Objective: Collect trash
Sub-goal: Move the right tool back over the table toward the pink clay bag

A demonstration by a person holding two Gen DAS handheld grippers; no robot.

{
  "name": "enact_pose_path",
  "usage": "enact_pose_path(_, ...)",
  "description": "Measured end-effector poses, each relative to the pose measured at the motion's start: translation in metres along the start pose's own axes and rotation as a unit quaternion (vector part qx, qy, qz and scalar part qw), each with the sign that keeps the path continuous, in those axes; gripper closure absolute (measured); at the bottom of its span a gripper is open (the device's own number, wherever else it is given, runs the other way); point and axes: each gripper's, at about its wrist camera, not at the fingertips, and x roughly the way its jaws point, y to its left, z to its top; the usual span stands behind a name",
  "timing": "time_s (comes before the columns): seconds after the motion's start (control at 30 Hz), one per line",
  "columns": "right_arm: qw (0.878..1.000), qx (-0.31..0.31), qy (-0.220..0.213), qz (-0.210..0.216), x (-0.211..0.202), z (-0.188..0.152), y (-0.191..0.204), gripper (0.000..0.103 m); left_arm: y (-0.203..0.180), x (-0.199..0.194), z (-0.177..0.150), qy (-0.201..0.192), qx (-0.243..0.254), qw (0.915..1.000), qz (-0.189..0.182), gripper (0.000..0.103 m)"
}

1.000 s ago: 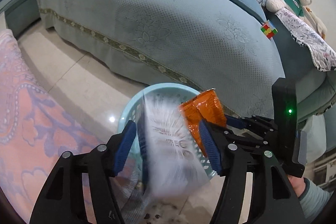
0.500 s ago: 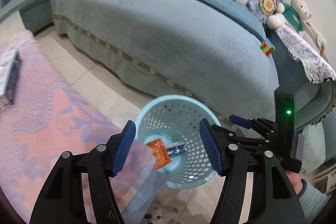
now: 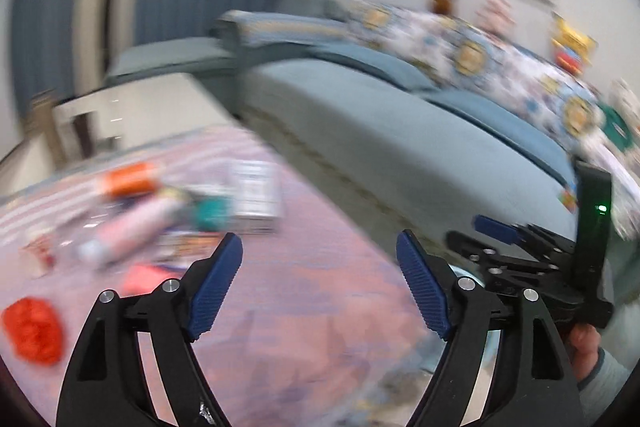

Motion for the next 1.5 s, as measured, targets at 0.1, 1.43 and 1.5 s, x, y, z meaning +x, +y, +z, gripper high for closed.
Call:
enact_pose_path(0.1, 0.999, -0.026, 0.004, 0.029, 0.022, 0.014, 0.043, 0.046, 0.058, -0.022, -0.004, -0.015, -0.049, 0.9959, 0.075, 0.025)
enact_pose_path(1.43, 0.94, -0.208, 0.172, 0.209, 0.203, -0.015, 0.289, 0.051, 0.296, -0.015, -0.102, 0.052, -0.268, 0.9168, 0.292, 0.02)
enact_pose_path(1.5, 0.943, -0.167, 0.189, 0.216, 0.209, -0.011, 0.286, 0.044, 0.297, -0.019, -0.104, 0.045, -0.272, 0.9188, 0.282, 0.021)
